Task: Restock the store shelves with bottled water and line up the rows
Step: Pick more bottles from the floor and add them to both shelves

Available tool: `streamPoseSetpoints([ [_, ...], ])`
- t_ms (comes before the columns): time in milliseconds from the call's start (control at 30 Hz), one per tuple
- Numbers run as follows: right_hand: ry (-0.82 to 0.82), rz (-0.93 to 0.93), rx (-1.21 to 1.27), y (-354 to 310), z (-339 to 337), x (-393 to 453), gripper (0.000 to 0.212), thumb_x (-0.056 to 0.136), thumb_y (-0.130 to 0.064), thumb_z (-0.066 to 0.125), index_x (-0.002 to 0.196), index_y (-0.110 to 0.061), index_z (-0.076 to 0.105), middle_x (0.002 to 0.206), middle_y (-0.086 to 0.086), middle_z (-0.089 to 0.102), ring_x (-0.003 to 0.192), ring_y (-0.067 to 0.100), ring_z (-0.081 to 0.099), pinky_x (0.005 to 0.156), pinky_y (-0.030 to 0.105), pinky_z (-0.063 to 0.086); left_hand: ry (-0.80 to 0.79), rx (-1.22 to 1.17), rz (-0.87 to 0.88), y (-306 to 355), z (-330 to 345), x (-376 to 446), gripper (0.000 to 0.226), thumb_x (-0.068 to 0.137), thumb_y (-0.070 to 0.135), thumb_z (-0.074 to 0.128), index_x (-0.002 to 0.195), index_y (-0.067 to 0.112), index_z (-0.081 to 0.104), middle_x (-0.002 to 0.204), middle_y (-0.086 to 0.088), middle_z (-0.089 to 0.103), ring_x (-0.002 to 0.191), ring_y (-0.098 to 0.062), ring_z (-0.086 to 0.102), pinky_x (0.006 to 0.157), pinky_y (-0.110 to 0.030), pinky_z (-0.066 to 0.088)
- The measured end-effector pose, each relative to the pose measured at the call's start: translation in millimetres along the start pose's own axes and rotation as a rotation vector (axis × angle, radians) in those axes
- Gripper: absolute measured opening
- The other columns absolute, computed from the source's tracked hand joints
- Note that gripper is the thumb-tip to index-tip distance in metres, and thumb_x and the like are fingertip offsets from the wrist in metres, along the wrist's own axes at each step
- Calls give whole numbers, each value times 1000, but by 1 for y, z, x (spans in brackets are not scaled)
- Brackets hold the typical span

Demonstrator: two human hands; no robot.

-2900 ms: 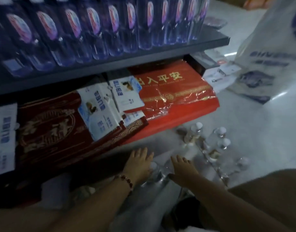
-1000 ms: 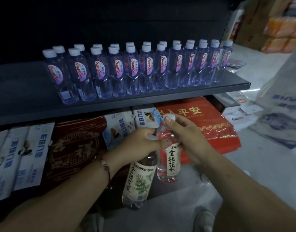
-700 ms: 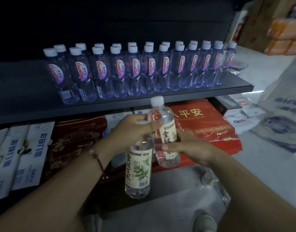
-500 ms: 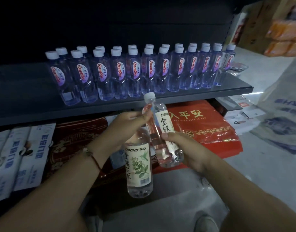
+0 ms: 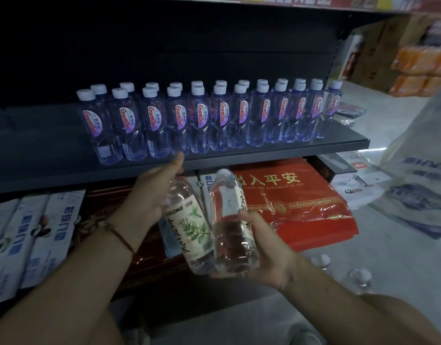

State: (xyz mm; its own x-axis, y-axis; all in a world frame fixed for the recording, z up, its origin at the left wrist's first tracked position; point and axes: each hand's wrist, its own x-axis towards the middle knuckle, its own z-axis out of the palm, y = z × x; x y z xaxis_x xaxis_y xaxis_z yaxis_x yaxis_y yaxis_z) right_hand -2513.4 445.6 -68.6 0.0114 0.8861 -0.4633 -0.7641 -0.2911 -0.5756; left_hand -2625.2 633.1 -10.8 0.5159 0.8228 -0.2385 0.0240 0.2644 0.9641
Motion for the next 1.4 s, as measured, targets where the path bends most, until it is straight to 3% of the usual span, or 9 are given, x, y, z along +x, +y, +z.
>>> streamPoseSetpoints([
  [100,-48,-12,94,-4,0,3,85,74,-44,78,144,-6,49,146,20,48,137,33,44,117,49,31,5,-16,88,5,6,-10,49,80,53,74,105,11,69,101,-11,72,79,-16,72,58,-27,59],
  [233,-178,0,183,-8,6,5,89,76,-51,73,148,-7,45,152,14,41,143,34,36,121,56,18,-85,-27,287,26,7,-31,51,71,54,72,113,26,66,119,-7,69,110,-30,67,78,-37,57],
  [333,-250,-22,319,-14,7,5,61,79,-51,69,120,-7,63,119,6,63,108,29,63,116,65,24,-217,-203,353,38,1,-43,62,78,38,78,135,29,54,122,-1,69,113,-20,67,85,-36,56],
  [400,-279,-73,323,-18,14,-1,48,79,-48,68,104,-7,68,96,4,64,83,24,68,116,63,25,-264,-69,321,32,-5,-48,77,75,38,82,143,35,46,130,4,67,119,-20,64,91,-40,54],
  [567,-317,-141,140,-19,28,-8,53,82,-40,65,114,2,69,111,26,68,98,42,69,112,64,30,-216,239,189,-2,-20,-62,58,71,26,86,121,21,56,106,5,77,94,-10,75,72,-25,59],
  [700,-90,-178,-168,-19,51,-6,71,72,-40,79,132,-8,59,126,23,64,109,39,64,103,60,45,-92,301,278,9,-35,-62,32,83,9,79,106,21,59,89,6,79,75,1,73,56,-12,52],
  [867,135,-334,-519,-47,88,-16,55,65,-44,81,112,-16,70,110,14,74,103,37,70,98,57,51,48,461,452,69,-59,-47,59,77,21,87,121,28,48,99,6,73,78,3,71,57,-15,53],
  [1233,71,-879,-641,-197,213,-24,46,65,-33,80,102,-7,71,94,10,75,82,21,71,76,38,57,194,1164,1041,243,-82,-2,100,64,61,85,145,37,32,114,17,61,94,-4,62,79,-30,55],
  [1400,87,-974,-673,-266,266,-18,52,74,-30,82,117,-6,66,107,9,76,99,25,72,83,38,55,220,1316,1135,283,-92,27,95,64,67,78,143,30,40,127,17,55,111,-5,48,108,-39,41],
])
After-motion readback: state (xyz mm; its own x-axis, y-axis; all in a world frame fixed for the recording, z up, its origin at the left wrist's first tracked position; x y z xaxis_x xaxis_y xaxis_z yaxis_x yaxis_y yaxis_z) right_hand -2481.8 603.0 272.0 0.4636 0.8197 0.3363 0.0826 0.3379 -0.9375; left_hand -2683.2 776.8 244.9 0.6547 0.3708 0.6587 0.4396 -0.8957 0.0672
